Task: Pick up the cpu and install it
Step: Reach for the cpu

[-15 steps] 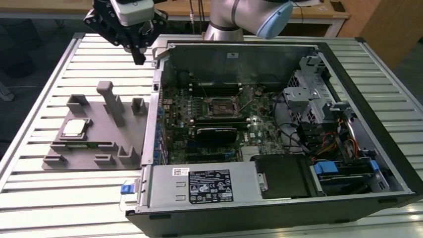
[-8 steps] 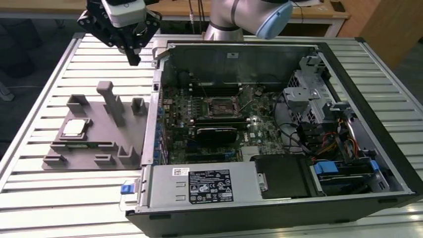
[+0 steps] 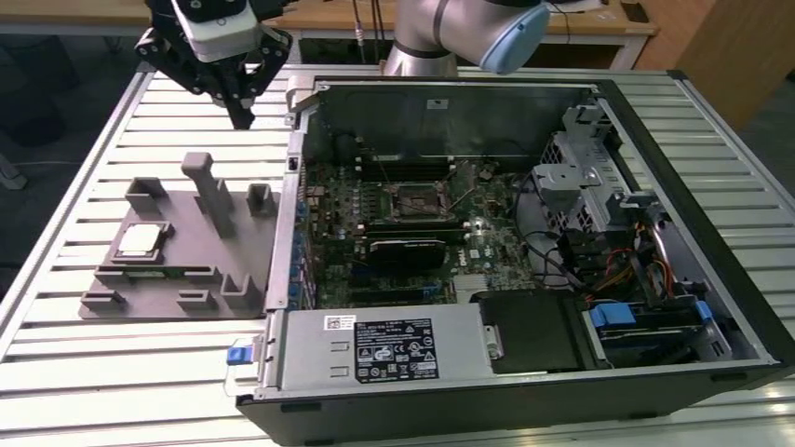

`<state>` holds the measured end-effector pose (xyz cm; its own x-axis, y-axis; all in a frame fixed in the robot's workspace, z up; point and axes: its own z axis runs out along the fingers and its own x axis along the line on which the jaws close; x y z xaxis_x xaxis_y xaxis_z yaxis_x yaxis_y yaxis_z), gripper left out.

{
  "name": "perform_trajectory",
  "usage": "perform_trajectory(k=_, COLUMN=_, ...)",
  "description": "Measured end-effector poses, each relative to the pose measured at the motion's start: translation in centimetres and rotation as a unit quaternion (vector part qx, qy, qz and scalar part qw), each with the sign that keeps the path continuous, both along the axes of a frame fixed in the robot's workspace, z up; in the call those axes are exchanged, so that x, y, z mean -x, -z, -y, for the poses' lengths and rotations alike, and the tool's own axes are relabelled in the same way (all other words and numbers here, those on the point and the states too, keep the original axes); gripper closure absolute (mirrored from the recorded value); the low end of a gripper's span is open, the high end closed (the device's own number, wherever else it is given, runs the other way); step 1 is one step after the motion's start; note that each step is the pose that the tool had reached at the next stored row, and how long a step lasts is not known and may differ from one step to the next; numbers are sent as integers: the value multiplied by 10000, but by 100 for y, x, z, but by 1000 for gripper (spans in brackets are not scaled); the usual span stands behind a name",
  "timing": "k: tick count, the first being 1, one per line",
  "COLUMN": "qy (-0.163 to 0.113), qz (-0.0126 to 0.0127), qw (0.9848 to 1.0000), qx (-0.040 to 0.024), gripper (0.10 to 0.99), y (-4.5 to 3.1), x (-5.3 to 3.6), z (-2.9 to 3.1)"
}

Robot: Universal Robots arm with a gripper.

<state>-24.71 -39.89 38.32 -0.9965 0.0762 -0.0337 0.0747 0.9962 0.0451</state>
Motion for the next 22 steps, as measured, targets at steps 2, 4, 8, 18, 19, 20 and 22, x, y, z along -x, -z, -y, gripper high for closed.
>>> perform_trajectory(k=2, qy=0, qz=0, qw=10000, qx=0, gripper=980, y=14, x=29, z=0)
perform_trajectory(k=4, qy=0, qz=-1, qw=10000, qx=0, gripper=980, y=28, x=61, z=0)
perform_trajectory(k=8, qy=0, qz=-1, qw=10000, qx=0, gripper=980, y=62, x=134, z=0)
perform_trajectory(k=18, qy=0, qz=0, qw=10000, qx=0, gripper=980, y=139, x=357, z=0)
perform_trajectory(k=19, qy=0, qz=0, qw=10000, qx=0, gripper=980, y=148, x=383, z=0)
perform_trajectory(k=20, qy=0, qz=0, qw=10000, qx=0, gripper=980, y=154, x=406, z=0)
perform_trajectory(k=22, qy=0, qz=0, qw=10000, qx=0, gripper=980, y=169, x=451, z=0)
